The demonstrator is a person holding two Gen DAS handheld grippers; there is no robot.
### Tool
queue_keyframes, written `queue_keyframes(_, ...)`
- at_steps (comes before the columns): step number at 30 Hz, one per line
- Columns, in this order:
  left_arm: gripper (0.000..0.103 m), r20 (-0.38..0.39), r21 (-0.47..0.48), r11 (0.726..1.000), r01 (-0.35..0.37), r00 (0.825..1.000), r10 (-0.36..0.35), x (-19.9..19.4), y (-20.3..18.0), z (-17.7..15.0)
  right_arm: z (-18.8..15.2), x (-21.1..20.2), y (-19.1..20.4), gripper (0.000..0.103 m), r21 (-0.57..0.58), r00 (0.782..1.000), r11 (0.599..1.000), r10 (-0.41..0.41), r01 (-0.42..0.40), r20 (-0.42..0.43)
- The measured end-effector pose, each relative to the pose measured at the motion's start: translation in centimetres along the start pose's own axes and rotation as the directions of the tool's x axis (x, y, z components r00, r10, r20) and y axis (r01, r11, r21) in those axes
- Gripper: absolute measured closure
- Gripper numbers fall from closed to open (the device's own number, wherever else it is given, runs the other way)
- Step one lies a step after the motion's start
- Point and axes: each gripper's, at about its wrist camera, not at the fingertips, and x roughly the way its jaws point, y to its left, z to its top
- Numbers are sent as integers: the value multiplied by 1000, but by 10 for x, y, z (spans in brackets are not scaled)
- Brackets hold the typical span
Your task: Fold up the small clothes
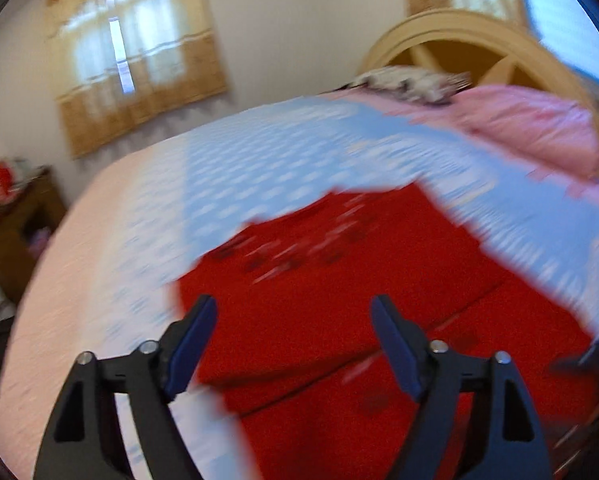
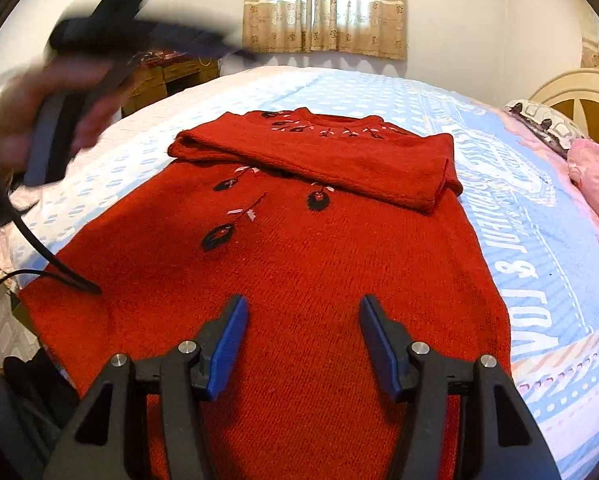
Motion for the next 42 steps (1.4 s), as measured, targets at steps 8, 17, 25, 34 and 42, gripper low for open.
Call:
queue_keyframes(8,20,-120,-77,996,-53,992,43,22,54,-63,29,-39,-27,44,115,996,990,82,-85,25)
queue_keyframes(17,14,-207,-105,984,-144,971,120,79,55,-66,81,-12,-103,44,352,995,934,82,-59,-52)
queue_keyframes(25,5,-224,-268,959,-95,974,34,85,78,-80,102,74,-136,48,424,983,906,65,13,-170)
queue_keyframes(34,1,-212,-435,900,-40,975,-59,91,102,-90,126,85,-127,97,297,985,947,-77,121,-154)
queue_keyframes(42,0,-228,-414,909,-51,972,-50,94,99,-90,137,78,-141,97,253,972,943,-184,218,-148)
